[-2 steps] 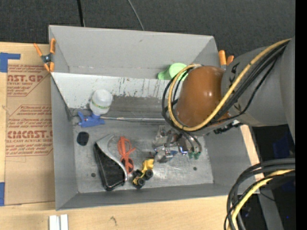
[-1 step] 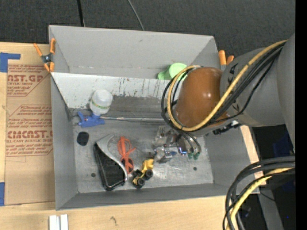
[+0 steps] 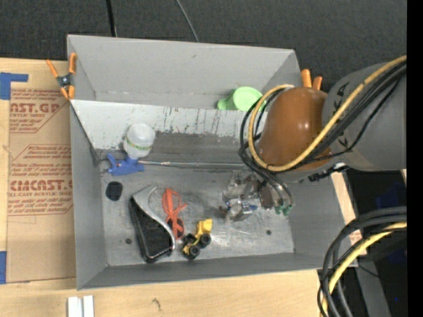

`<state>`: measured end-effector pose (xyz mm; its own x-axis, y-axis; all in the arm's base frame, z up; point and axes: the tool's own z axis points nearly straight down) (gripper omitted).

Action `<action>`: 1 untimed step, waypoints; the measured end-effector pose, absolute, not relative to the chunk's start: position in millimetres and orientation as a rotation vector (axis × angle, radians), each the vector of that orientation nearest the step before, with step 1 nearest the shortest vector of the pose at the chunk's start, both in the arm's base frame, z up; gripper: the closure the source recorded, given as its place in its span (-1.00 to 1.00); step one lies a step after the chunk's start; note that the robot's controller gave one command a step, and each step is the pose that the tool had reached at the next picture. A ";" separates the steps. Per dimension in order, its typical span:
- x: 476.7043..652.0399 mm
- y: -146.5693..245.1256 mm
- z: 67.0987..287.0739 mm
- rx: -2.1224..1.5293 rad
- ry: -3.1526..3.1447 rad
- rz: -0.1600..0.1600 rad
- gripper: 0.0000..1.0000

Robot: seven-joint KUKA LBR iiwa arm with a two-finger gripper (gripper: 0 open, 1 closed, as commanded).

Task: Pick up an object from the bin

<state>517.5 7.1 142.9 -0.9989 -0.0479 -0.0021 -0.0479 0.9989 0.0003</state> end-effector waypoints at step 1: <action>512.1 4.4 186.0 0.229 3.141 0.000 1.00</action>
Offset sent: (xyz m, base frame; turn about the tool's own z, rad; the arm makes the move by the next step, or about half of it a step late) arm -0.0063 -0.0053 0.0965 0.0286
